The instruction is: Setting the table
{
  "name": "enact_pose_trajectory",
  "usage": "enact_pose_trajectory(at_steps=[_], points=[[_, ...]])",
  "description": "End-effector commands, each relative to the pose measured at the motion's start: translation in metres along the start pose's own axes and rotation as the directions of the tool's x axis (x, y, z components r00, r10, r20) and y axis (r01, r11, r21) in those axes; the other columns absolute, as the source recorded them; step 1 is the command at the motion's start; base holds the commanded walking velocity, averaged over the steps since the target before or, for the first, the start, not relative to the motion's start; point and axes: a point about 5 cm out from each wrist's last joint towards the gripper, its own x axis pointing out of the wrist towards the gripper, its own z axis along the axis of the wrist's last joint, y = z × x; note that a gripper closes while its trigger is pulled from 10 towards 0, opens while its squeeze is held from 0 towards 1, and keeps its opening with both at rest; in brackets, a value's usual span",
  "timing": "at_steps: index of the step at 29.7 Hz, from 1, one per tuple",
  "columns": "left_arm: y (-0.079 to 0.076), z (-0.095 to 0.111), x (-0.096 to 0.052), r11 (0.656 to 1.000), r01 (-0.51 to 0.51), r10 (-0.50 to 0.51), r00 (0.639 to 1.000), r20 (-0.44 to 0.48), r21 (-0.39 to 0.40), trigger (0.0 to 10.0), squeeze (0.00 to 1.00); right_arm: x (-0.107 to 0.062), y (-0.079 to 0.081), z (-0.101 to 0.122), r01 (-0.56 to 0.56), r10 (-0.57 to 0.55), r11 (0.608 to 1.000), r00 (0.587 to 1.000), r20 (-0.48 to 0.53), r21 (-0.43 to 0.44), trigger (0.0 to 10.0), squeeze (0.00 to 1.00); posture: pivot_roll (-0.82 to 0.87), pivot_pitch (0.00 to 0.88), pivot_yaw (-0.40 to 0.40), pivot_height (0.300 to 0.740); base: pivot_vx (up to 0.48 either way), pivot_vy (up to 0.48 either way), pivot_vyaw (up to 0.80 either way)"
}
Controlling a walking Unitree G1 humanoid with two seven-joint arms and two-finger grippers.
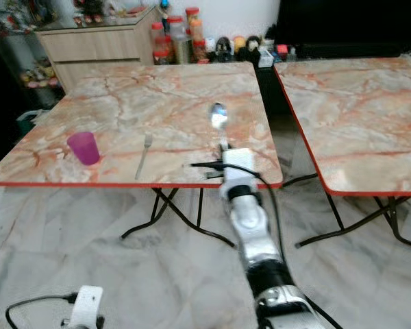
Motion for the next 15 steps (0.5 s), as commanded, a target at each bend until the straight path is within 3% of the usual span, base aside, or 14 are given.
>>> enact_pose_trajectory(at_steps=[1,4,8,15], points=[[0.008,0.001,0.0003,1.0,-0.022,0.022,1.0,-0.002,0.002,10.0,0.0,0.0031,0.0104,0.0064,-0.026,0.026,1.0,1.0,0.016,0.013,10.0,0.0,-0.03,0.0,0.046,0.74,0.0,-0.274,0.0],[0.0082,0.0012,0.0004,1.0,-0.024,0.024,1.0,-0.002,-0.001,10.0,0.0,0.0033,0.0101,0.0058,-0.026,0.026,1.0,1.0,0.009,0.001,10.0,0.0,-0.03,0.0,0.048,0.74,0.0,-0.276,0.0],[0.0085,0.0029,0.0007,1.0,-0.024,0.024,1.0,0.002,-0.004,10.0,0.0,0.0043,0.0114,0.0075,-0.024,0.024,1.0,1.0,0.014,-0.001,10.0,0.0,-0.03,0.0,0.053,0.74,0.0,-0.274,0.57],[0.0078,0.0048,0.001,1.0,-0.023,0.023,1.0,0.006,-0.006,10.0,0.0,0.005,0.012,0.0074,-0.017,0.017,1.0,1.0,0.005,0.019,10.0,0.0,-0.03,0.0,0.051,0.74,0.0,-0.266,0.0]])
